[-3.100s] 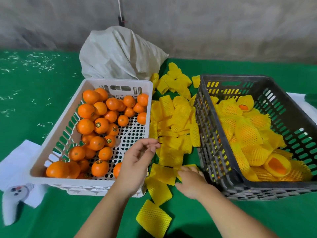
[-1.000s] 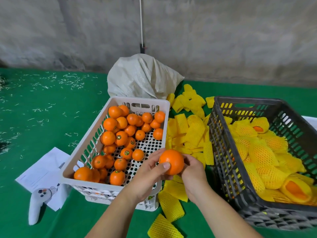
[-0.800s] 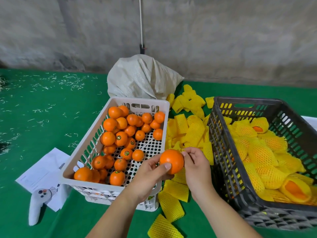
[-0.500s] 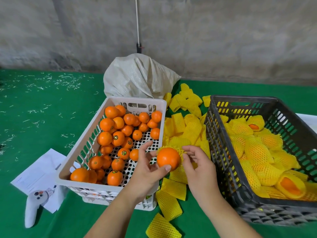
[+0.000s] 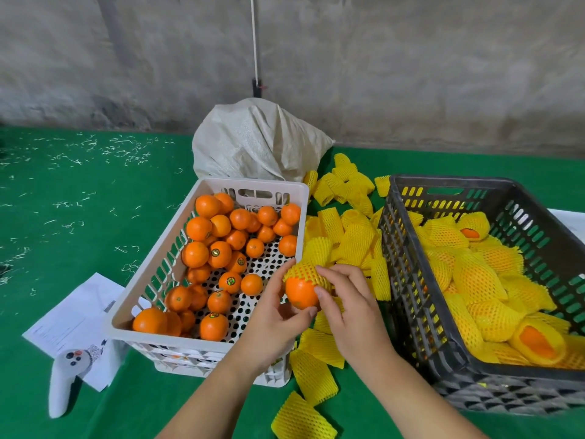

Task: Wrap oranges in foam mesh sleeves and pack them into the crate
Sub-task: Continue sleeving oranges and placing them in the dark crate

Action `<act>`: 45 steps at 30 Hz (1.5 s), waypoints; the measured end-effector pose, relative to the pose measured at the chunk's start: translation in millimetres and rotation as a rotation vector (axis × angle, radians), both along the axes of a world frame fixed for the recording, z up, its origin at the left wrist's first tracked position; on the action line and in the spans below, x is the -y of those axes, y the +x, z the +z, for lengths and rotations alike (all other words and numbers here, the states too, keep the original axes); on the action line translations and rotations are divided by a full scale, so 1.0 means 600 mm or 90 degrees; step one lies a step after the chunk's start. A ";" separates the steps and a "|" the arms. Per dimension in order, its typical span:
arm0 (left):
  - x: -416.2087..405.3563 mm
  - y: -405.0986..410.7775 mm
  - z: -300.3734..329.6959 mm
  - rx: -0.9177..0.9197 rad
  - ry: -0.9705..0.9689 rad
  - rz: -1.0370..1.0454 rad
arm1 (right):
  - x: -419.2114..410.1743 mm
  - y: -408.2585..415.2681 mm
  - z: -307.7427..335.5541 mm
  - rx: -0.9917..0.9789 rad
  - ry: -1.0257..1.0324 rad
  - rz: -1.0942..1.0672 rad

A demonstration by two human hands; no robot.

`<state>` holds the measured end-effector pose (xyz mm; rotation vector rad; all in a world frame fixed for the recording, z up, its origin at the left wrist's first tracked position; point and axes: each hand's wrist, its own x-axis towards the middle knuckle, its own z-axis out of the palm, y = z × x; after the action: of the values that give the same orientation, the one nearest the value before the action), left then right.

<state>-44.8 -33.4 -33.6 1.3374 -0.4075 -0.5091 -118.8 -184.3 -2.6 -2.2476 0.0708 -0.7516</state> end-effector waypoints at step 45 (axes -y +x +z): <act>0.005 -0.011 0.017 0.112 0.031 0.063 | 0.005 -0.003 0.009 0.034 -0.026 0.000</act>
<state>-51.3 -36.1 -23.3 1.4478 -0.4740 -0.3220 -120.9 -187.2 2.6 -2.2644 0.0300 -0.8198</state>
